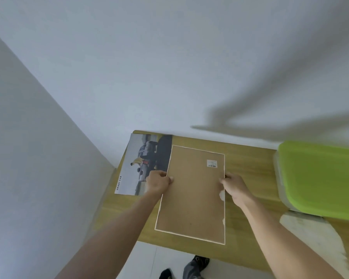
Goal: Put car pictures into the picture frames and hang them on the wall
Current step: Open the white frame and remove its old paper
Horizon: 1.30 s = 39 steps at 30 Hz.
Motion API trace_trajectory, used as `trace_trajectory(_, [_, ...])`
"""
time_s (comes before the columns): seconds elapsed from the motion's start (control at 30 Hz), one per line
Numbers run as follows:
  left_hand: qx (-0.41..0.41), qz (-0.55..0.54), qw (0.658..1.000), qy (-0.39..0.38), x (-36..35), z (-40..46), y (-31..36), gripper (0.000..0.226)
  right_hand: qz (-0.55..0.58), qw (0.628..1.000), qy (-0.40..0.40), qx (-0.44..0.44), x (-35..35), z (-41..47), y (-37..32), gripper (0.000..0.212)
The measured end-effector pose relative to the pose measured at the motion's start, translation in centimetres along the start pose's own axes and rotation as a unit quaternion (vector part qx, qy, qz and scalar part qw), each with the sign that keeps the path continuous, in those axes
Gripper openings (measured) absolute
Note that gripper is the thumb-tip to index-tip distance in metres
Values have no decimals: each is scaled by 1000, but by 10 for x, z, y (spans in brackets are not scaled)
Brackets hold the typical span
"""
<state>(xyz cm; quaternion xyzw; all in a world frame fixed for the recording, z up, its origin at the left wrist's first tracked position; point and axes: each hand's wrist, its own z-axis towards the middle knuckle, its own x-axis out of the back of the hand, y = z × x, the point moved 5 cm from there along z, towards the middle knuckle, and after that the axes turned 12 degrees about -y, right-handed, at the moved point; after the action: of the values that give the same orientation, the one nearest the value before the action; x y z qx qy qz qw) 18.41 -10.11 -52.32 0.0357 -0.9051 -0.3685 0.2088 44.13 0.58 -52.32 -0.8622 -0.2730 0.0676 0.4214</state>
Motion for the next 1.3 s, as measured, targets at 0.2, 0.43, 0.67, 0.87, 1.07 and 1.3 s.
trace_trajectory(0.2, [-10,63,997,48,-15,9,0,8,-34,999,12,-25,-2,21,8,32])
trace_trajectory(0.43, [7,124,987,106,-11,20,-6,18,-49,999,6,4,-24,30,12,41])
trace_trajectory(0.67, [-1,244,965,98,-12,23,-8,18,-125,991,17,44,-19,25,21,38])
trace_trajectory(0.87, [-25,333,939,88,-25,8,-6,14,-440,895,70,-23,-25,7,29,23])
trace_trajectory(1.07, [-12,369,929,16,-24,9,-27,26,-281,944,132,-115,-53,3,42,19])
trace_trajectory(1.3, [-43,352,935,-18,-11,18,-30,21,-110,965,190,-147,-62,1,42,15])
